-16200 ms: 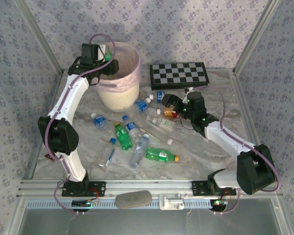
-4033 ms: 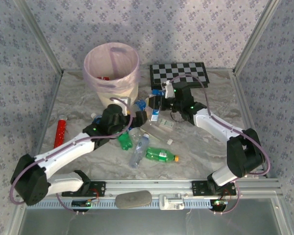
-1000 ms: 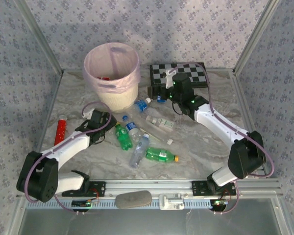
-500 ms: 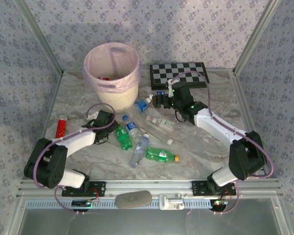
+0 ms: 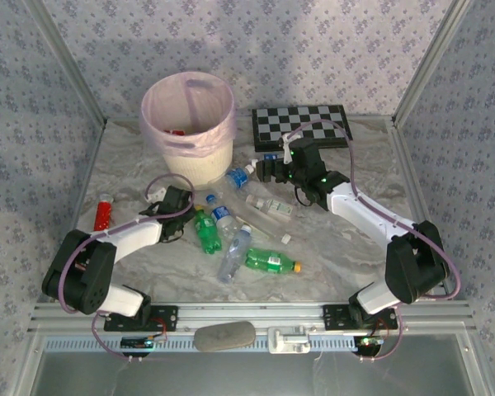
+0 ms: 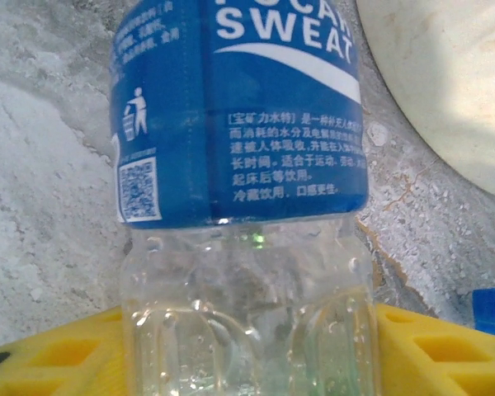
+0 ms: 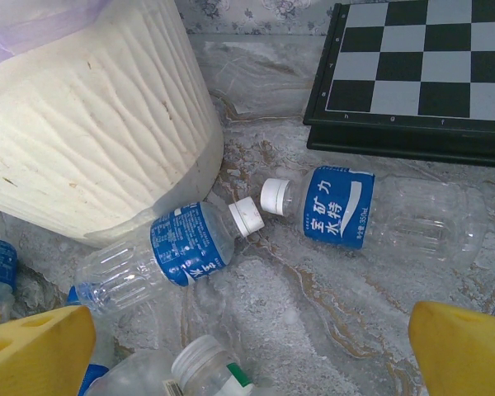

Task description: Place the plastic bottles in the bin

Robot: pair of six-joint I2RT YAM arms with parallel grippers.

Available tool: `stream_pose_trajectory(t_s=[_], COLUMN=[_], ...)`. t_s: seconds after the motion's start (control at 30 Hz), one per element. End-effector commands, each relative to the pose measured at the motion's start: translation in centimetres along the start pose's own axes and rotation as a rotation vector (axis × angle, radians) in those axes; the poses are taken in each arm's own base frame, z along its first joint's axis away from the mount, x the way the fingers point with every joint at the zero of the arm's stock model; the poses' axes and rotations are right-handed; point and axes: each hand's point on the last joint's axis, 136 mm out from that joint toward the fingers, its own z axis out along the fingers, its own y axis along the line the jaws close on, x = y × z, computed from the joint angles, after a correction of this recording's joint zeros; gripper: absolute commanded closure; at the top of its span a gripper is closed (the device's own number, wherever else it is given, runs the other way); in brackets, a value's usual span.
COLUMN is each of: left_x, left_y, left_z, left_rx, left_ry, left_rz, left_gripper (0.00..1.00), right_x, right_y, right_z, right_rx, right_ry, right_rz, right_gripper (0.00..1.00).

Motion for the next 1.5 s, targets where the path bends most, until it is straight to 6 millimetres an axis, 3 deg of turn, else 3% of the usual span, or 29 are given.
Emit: stream_pose_trajectory(t_s=[0.0,0.2,0.43,0.83,1.13,1.3,1.47], left_x=[0.2,-0.6,0.2,0.7,-0.1,-1.8,-3.4], left_y=[0.8,1.0,2.4,2.3,2.3,2.6,0.9], left_z=[0.2,-0.8,-0.4,0.9,0.3,-2.0,-5.3], left_rx=[-0.024,-0.009,-0.086,-0.12,-0.108,-0.082,0.085], left_ry=[-0.016,-0.058,-0.016,0.012,-0.028,-0.107,-0.182], left_rz=[0.006,0.01,0.062,0.096,0.096,0.081,0.03], left_gripper=[0.45,0.44,0.4,0.21,0.4,0.44,0.46], right_x=[-1.5,-1.5,-1.5,-1.3,-1.3,-1.4,-1.5], right_y=[0.1,0.3,0.5,0.6,0.6,0.9,2.1], right_z=[-0.4,-0.3,0.0,0.1,-0.3,-0.2,0.0], right_rx=[0.008,-0.001,-0.01,-0.011,-0.007,-0.024,-0.089], right_ry=[-0.032,-0.033,-0.029,-0.021,-0.024,-0.028,-0.027], right_rz=[0.015,0.024,0.027,0.026,0.022,0.028,0.031], right_gripper=[0.01,0.01,0.01,0.01,0.01,0.01,0.01])
